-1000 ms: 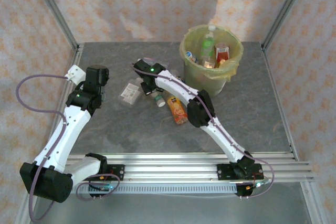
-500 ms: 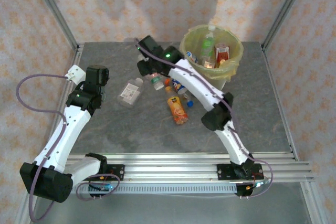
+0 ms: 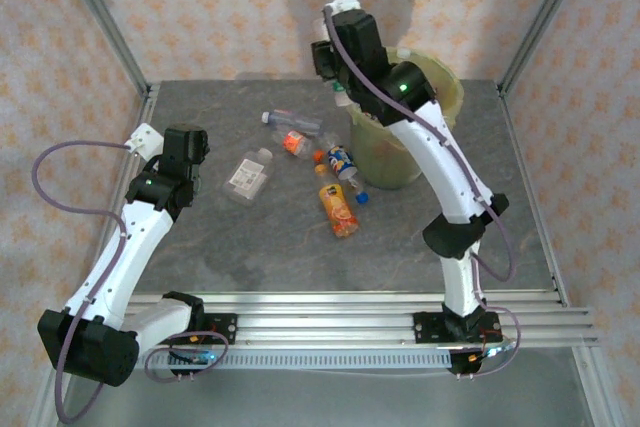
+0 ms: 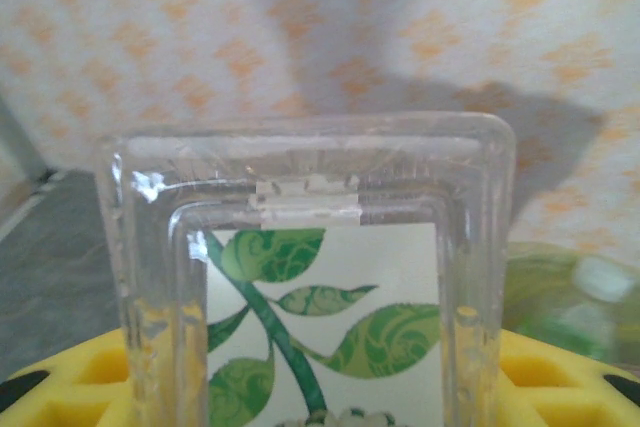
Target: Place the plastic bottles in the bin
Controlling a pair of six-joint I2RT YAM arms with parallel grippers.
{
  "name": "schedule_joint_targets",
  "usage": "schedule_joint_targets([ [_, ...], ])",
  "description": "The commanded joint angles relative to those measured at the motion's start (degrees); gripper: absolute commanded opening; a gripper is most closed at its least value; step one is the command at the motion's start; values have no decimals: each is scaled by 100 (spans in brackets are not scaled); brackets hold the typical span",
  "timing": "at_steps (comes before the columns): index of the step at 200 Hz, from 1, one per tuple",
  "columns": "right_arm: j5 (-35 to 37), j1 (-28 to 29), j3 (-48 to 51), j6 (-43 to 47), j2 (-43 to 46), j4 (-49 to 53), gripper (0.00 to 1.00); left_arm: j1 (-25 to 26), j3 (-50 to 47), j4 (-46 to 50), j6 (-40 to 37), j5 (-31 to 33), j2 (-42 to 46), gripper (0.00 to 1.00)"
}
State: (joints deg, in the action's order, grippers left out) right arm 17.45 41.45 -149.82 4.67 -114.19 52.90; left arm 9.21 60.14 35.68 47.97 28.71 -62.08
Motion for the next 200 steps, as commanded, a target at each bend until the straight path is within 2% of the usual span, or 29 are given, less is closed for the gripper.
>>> schedule_joint_targets([
  [1, 668, -280, 62, 31, 200, -230, 34, -45, 98, 89, -72, 21, -27, 100],
  [24, 983, -591, 228, -107, 277, -158, 33, -47, 103, 71, -102, 13, -39, 100],
  [48, 1145, -905, 862, -232, 526, -304, 33, -42, 115, 29, -138, -26, -69, 100],
  [106, 961, -1582, 3504, -572, 1802, -1662, 34, -42, 121, -56, -182, -141, -160, 100],
  [136, 630, -1954, 4437, -919, 2117, -2149, 34, -42, 121, -96, -182, -210, -179, 100],
  [165, 375, -2199, 4867, -1220, 2126, -2443, 34, -42, 121, -105, -182, -244, -188, 100],
  [200, 141, -2286, 4807, -1419, 1848, -2507, 34, -42, 121, -112, -174, -274, -191, 100],
])
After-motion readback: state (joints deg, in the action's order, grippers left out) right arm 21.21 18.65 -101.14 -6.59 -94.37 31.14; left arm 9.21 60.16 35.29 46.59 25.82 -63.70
